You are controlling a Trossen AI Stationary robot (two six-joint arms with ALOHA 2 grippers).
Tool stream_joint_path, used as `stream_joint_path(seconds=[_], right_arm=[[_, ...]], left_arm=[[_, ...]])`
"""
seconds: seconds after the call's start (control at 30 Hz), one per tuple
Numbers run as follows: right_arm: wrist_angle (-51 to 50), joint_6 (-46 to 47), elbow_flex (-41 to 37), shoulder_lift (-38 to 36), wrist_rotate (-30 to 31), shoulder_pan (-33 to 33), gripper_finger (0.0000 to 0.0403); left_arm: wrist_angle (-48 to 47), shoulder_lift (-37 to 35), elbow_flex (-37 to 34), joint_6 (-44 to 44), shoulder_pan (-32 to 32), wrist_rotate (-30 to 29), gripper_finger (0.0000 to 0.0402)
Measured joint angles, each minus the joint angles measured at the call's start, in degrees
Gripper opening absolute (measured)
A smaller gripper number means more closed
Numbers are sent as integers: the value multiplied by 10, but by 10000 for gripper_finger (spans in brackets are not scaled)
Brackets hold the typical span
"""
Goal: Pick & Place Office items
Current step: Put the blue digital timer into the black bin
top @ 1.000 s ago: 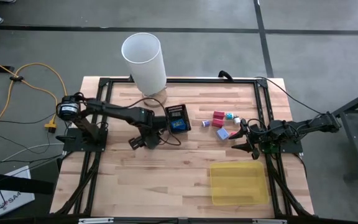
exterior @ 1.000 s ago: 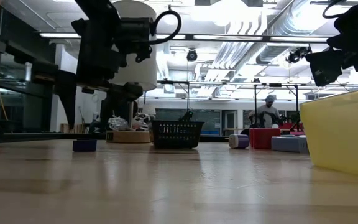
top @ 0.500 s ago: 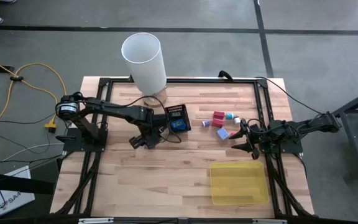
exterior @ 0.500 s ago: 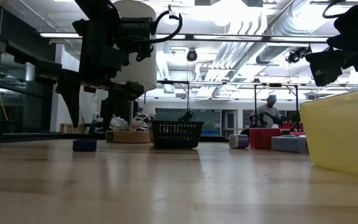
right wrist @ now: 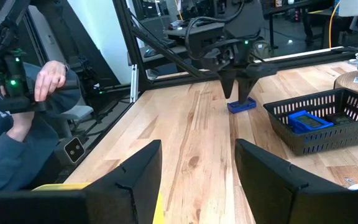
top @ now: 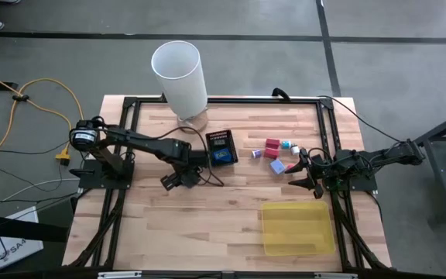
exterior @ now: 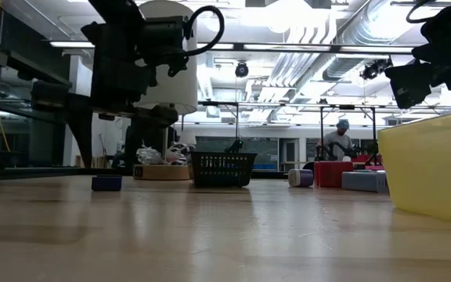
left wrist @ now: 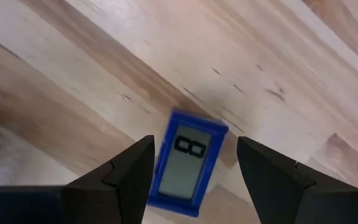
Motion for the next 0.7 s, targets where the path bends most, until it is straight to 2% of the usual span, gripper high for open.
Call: stream_joint_path(seconds=[0.4, 0.7], right_arm=[[0, 0, 0, 0, 0, 0, 190], [0, 0, 0, 0, 0, 0, 190]], left_arm=[[0, 0, 0, 12, 0, 0, 223], [-7, 0, -1, 80, 0, 17, 223]])
